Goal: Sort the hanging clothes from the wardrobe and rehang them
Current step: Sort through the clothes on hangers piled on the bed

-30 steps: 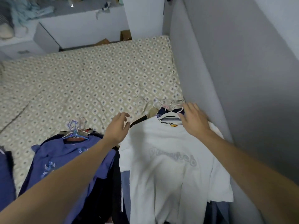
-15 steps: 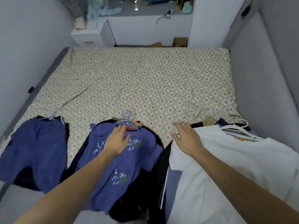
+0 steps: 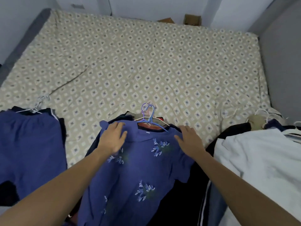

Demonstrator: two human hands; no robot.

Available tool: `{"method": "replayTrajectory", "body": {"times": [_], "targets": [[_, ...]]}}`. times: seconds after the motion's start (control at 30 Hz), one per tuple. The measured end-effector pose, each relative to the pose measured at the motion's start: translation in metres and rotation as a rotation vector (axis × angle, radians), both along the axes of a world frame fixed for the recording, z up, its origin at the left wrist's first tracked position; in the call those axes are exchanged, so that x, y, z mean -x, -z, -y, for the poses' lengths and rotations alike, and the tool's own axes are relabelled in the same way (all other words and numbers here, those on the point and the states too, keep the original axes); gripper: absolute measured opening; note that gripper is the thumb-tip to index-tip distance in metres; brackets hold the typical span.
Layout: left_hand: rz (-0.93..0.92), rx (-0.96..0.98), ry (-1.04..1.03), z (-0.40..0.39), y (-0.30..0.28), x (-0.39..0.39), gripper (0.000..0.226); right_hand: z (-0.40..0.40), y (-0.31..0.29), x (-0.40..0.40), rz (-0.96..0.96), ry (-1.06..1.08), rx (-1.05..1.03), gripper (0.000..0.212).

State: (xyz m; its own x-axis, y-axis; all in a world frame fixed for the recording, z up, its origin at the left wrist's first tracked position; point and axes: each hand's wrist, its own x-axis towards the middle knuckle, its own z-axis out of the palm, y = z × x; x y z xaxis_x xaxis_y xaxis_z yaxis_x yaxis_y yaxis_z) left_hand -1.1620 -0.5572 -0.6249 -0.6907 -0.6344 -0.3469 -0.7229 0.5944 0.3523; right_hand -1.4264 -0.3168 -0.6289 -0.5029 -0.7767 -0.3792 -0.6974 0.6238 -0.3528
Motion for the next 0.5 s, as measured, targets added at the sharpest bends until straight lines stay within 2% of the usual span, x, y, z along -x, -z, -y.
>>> {"method": "replayTrajectory", "body": {"times": [0.23, 0.37, 0.5], "targets": [[0.086, -0.012, 0.105, 0.055, 0.075, 0.024, 0.049, 0.018, 0.078, 0.012, 0.044, 0.113, -0.138, 0.05], [0.17, -0.009, 0.149, 0.072, 0.105, 0.029, 0.042, 0.026, 0.102, 0.003, 0.048, 0.112, -0.129, 0.035], [0.142, 0.05, 0.187, 0.079, 0.122, 0.029, 0.031, 0.034, 0.116, -0.011, 0.0, 0.11, -0.125, 0.025]]}}
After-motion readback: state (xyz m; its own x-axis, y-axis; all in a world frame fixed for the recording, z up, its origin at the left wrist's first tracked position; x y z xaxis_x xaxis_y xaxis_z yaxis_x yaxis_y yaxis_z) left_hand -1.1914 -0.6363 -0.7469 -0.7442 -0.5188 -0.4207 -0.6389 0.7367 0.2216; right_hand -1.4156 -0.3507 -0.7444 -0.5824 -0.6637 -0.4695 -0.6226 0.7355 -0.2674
